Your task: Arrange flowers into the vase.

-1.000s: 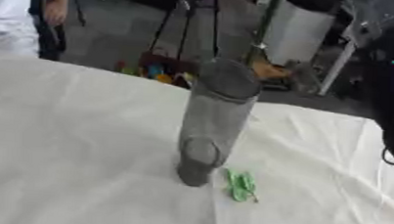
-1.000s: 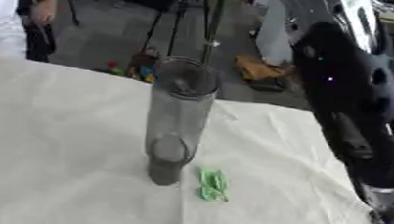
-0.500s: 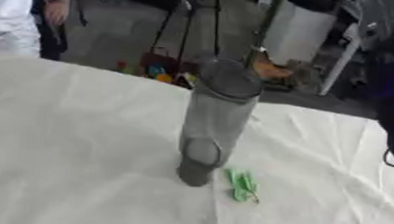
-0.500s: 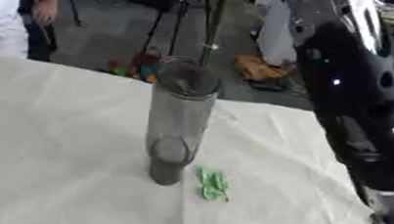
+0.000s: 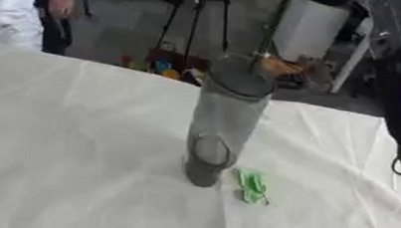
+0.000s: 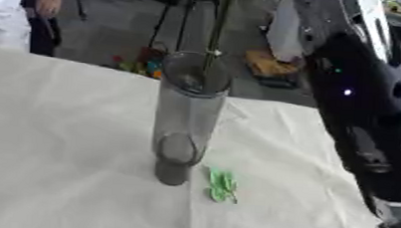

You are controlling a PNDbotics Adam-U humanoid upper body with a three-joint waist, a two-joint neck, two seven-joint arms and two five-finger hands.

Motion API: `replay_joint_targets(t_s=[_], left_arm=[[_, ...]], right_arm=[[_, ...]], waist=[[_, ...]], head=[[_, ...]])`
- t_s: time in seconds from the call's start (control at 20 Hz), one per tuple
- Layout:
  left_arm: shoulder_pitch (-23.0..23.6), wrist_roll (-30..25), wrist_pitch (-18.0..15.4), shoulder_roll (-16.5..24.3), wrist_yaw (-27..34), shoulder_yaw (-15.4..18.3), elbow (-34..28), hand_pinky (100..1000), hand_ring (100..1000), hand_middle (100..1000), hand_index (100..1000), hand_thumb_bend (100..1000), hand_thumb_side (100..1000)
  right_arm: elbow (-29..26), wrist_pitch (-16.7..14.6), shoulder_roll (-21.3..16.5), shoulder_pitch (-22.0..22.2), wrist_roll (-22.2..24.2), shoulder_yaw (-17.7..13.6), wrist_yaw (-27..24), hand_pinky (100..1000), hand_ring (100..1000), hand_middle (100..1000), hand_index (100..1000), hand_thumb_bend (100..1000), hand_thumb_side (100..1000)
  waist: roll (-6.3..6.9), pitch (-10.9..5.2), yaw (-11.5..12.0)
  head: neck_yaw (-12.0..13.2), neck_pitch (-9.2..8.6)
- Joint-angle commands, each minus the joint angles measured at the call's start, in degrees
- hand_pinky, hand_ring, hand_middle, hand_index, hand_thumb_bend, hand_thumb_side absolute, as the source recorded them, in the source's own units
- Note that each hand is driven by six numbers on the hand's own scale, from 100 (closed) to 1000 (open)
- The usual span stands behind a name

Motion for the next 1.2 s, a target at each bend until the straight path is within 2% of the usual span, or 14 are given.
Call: replay_joint_targets(t_s=[0.05,0.55,1.2], left_arm=[[-1.1,0.0,0.0,-0.1,-0.1,0.1,-0.7,704,779,865,908,100,1000],[-1.2,0.0,0.0,-0.4,-0.2,0.0,-0.7,704,779,866,908,100,1000],[-1.3,0.0,0.0,-0.6,-0.1,0.0,-0.7,705,779,866,908,100,1000]], right_arm=[[-1.2,-0.3,-0.5,-0.8,0.3,-0.9,-0.3,100,100,100,100,154,422],[-0.9,0.8,1.7,-0.7,0.0,-0.4,1.5,100,100,100,100,154,427],[-1.3,1.4,2.6,0.8,0.9,0.6,5.5,100,100,100,100,155,429]], waist=[[0.38,-0.87,0.1],[0.29,-0.48,0.4],[0.25,-0.47,0.7]], head=[[0.0,-0.77],[-0.3,-1.26],[-0.6,-2.31]])
